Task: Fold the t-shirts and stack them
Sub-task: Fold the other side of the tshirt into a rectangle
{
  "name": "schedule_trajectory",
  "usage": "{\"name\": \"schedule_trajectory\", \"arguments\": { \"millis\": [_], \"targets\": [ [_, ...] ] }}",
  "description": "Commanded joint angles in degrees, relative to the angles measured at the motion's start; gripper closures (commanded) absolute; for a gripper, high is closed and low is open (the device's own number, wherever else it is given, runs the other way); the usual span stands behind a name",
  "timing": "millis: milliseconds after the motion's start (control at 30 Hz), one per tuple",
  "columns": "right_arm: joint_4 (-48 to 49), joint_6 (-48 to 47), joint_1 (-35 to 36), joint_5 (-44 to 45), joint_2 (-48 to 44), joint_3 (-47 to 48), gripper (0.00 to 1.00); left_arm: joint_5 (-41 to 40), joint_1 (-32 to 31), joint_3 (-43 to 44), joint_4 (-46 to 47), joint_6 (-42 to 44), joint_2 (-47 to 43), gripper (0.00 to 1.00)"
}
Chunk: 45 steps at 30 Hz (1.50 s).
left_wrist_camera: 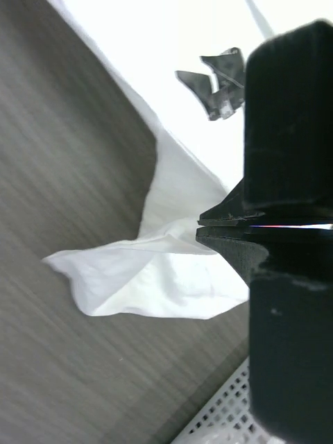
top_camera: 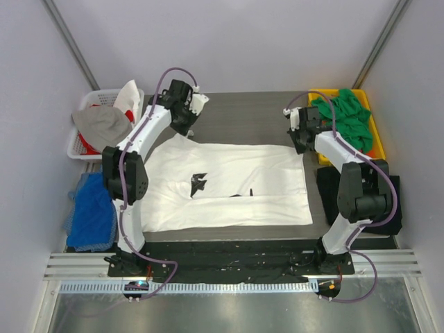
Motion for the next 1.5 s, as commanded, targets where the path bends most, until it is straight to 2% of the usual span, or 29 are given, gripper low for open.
{"name": "schedule_trajectory", "arguments": {
  "millis": [0,233,667,1467],
  "targets": [
    [-1.46,-0.74,-0.2,-2.31,-6.36,-1.96,0.99,-1.42,-1.07,-3.97,-2.81,1.52,-7.05,1.0],
    [-4.71,-1.53,-0.11,-4.25,-11.11,-5.48,0.99,-2.12,-3.27,-9.77,-6.06,2.31,-11.27,1.0],
    [-10.6,-5.75,1.03,-14.7,-14.0,-8.03,0.99,-4.67,-5.65,-15.4,-11.69,3.01,-16.37,1.0],
    [-14.91,-12.87,1.12,-11.37,-20.07,-16.82,0.99,-4.76,-9.07,-22.69,-16.87,2.4,-22.26,1.0]
  ]
}}
